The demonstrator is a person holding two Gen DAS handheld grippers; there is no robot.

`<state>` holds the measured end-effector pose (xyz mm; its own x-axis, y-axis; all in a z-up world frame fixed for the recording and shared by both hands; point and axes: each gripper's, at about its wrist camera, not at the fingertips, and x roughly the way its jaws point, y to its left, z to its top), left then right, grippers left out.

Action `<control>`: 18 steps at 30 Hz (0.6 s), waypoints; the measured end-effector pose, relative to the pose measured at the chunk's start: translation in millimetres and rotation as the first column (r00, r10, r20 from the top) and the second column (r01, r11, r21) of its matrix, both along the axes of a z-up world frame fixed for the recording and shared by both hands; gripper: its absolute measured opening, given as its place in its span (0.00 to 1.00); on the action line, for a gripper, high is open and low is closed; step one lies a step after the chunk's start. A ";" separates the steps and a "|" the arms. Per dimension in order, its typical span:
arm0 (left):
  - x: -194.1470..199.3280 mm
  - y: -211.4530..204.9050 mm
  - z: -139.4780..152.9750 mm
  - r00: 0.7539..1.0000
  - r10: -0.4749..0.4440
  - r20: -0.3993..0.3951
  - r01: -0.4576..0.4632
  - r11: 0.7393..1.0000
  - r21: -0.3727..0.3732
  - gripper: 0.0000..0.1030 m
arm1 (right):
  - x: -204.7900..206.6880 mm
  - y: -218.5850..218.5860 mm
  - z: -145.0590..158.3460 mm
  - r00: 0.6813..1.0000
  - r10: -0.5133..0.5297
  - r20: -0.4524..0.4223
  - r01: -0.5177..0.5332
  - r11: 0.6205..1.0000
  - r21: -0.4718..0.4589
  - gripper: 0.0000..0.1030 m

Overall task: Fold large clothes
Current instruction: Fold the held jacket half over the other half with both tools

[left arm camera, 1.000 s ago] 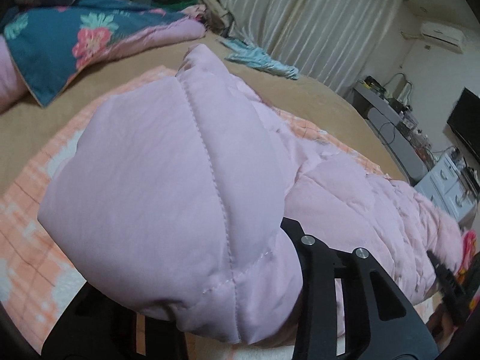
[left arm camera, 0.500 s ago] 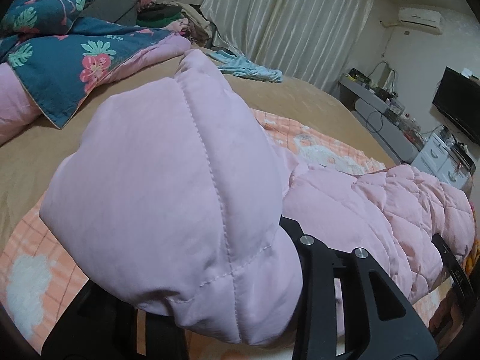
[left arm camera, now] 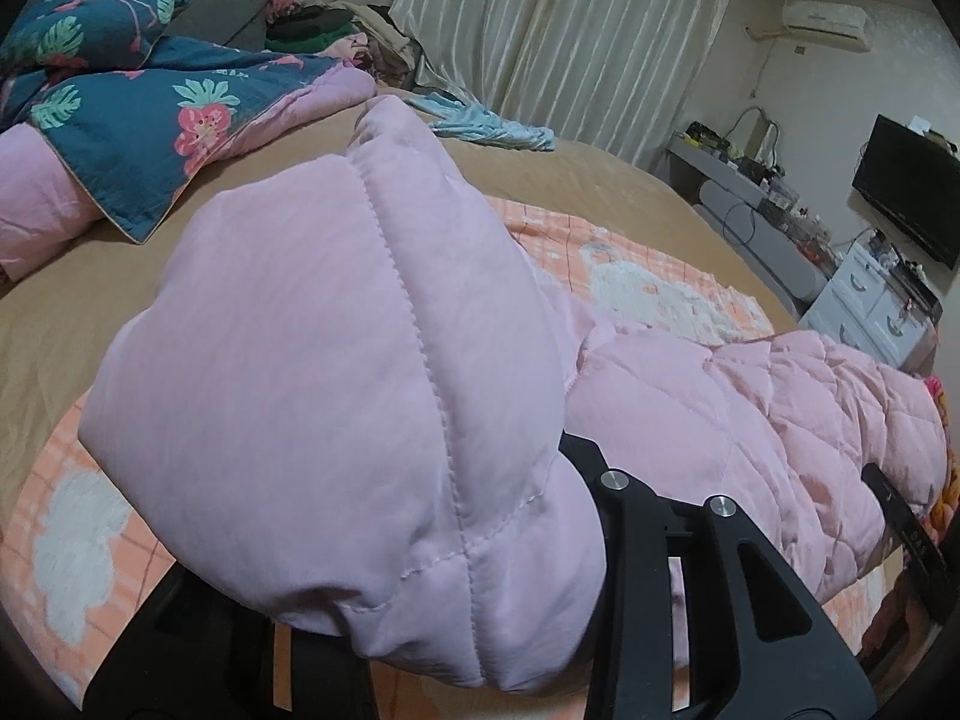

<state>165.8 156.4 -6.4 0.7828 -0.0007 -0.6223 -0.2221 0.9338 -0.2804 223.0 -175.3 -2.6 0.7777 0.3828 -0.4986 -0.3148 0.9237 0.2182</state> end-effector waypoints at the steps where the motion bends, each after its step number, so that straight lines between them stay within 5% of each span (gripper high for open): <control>1: -1.6 0.4 -0.5 1.000 -0.003 -0.003 0.003 1.000 0.001 0.27 | -0.9 1.8 -0.1 1.000 -0.001 -0.002 0.001 1.000 -0.001 0.26; 18: -21.6 10.3 -6.8 0.999 -0.021 -0.027 0.021 1.000 0.002 0.28 | -22.1 -5.3 -2.0 0.998 -0.027 -0.052 0.027 1.000 0.008 0.27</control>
